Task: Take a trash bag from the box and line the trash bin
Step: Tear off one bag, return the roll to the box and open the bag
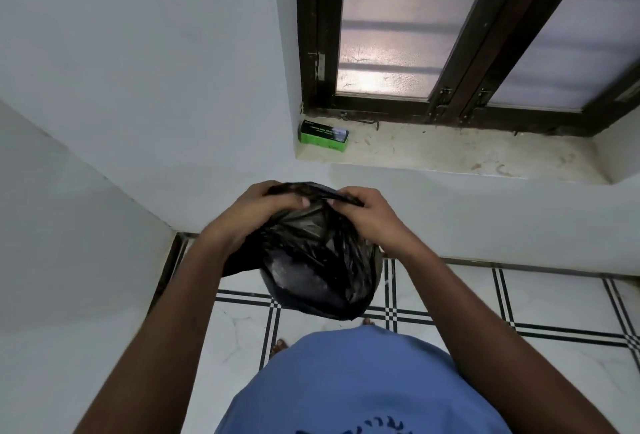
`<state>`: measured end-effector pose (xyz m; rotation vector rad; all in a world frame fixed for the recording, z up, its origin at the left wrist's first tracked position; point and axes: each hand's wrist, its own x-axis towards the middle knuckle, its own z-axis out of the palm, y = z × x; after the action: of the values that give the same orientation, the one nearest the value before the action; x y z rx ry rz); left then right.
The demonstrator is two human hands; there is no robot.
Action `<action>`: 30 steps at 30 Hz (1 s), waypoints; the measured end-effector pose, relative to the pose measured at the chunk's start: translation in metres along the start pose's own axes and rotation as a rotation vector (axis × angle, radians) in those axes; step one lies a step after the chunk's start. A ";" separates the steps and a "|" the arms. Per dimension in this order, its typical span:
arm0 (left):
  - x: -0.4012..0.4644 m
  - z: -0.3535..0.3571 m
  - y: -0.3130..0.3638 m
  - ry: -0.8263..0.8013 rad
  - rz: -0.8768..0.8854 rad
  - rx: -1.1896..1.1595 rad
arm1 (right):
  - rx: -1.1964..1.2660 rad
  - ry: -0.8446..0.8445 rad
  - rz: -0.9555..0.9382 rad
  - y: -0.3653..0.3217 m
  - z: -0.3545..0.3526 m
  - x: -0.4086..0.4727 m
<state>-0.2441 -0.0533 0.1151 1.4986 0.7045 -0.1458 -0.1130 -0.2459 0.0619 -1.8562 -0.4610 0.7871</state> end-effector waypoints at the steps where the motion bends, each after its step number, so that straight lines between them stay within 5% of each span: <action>1: 0.001 -0.009 -0.006 -0.030 -0.001 0.176 | -0.021 0.053 0.005 0.003 -0.006 0.000; 4: 0.017 -0.030 -0.032 -0.004 -0.104 0.881 | -0.443 0.192 -0.070 0.015 -0.021 -0.001; 6: 0.024 -0.036 -0.046 0.162 -0.124 1.048 | -0.492 0.282 -0.050 0.022 -0.029 -0.002; 8: 0.028 -0.041 -0.056 0.312 -0.072 0.947 | -0.430 0.319 0.013 0.026 -0.034 -0.001; 11: 0.027 -0.040 -0.059 0.355 0.009 0.731 | -0.212 0.135 0.171 0.032 -0.038 0.002; 16: 0.016 -0.033 -0.043 -0.242 -0.202 0.323 | -0.226 -0.577 0.324 0.025 -0.045 -0.012; 18: 0.018 -0.036 -0.044 -0.246 -0.234 0.323 | -0.217 -0.640 0.382 0.021 -0.046 -0.013; 20: 0.024 -0.039 -0.044 -0.084 -0.184 0.445 | -0.306 -0.500 0.346 0.020 -0.044 -0.008; 22: 0.030 -0.038 -0.040 0.155 -0.031 0.629 | -0.463 -0.190 0.167 0.015 -0.040 0.000; 26: 0.009 -0.018 -0.013 0.828 0.653 0.441 | -0.216 0.483 -0.511 -0.013 -0.027 -0.010; 28: 0.000 -0.009 -0.008 0.922 0.906 0.480 | -0.318 0.633 -0.705 -0.014 -0.018 -0.012; 30: 0.013 -0.006 -0.032 0.821 0.849 0.784 | -0.552 0.551 -0.565 0.012 -0.012 0.002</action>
<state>-0.2517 -0.0471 0.0817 2.5291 0.5899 0.9948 -0.1034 -0.2572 0.0535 -2.1725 -0.8408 -0.2653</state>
